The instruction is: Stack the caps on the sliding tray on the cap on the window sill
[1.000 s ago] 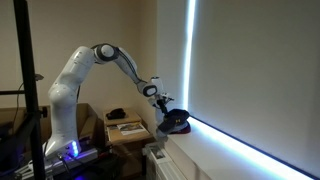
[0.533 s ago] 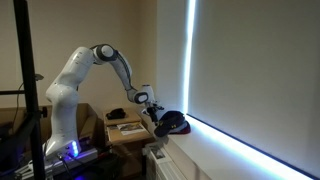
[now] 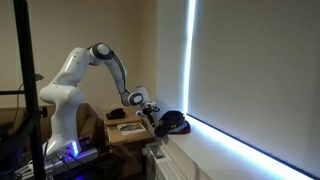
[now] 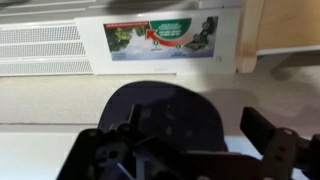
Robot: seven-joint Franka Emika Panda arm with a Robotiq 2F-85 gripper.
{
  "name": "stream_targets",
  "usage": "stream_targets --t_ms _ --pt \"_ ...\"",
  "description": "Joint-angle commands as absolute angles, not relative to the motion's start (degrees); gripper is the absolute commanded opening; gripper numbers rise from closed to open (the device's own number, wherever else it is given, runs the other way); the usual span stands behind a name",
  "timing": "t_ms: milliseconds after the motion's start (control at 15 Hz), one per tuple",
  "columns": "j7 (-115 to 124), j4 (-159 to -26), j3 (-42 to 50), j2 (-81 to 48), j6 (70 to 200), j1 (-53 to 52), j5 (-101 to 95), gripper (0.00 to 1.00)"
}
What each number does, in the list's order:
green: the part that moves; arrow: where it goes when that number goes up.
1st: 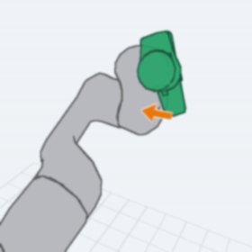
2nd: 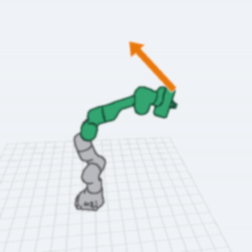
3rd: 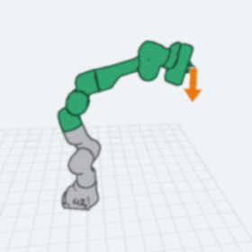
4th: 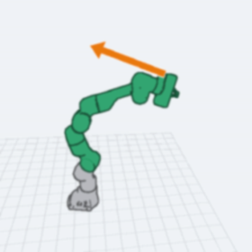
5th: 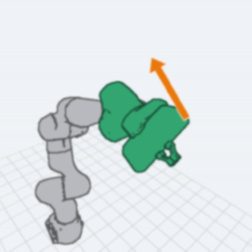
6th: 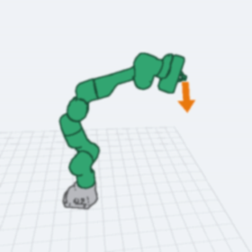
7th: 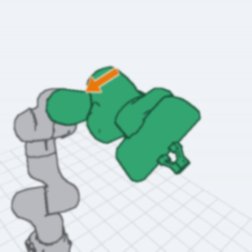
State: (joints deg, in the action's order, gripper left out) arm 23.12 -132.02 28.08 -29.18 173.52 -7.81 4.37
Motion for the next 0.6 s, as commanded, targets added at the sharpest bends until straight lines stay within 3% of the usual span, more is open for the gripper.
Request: stream_targets --t_ms 0,200,533 --pt "16.01 -132.99 14.45 -26.08 167.15 2.93 7.89 1.00" --pt "11.53 -131.14 7.66 -27.24 159.77 8.84 11.20 1.00" --pt "14.14 -131.53 9.57 -27.93 158.49 7.24 9.96 1.00"
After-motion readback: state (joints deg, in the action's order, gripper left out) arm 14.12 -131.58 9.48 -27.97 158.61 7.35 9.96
